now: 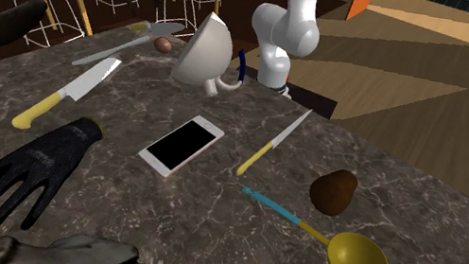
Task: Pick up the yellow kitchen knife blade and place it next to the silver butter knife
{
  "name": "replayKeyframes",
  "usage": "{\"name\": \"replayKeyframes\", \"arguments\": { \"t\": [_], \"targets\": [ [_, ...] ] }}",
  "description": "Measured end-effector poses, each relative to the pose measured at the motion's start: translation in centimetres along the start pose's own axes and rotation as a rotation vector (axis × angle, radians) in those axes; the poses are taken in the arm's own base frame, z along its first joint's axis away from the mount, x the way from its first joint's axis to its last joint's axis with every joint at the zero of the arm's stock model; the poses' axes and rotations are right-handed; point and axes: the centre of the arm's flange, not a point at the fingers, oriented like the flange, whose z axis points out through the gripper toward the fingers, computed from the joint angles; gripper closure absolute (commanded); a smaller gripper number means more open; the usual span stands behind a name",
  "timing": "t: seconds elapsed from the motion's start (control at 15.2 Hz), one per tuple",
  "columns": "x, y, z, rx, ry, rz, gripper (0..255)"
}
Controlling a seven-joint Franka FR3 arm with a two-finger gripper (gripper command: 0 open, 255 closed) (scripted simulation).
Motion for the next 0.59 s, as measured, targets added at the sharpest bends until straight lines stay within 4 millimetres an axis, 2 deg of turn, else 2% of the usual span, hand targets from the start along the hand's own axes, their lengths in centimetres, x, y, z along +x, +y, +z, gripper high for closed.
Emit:
{"name": "replayKeyframes", "arguments": {
  "t": [0.2,0.59],
  "targets": [
    [2.0,0.2,2.3,0.055,-0.022,-0.076,0],
    [2.3,0.3,5.6,0.065,-0.027,-0.09,0]
  ]
}}
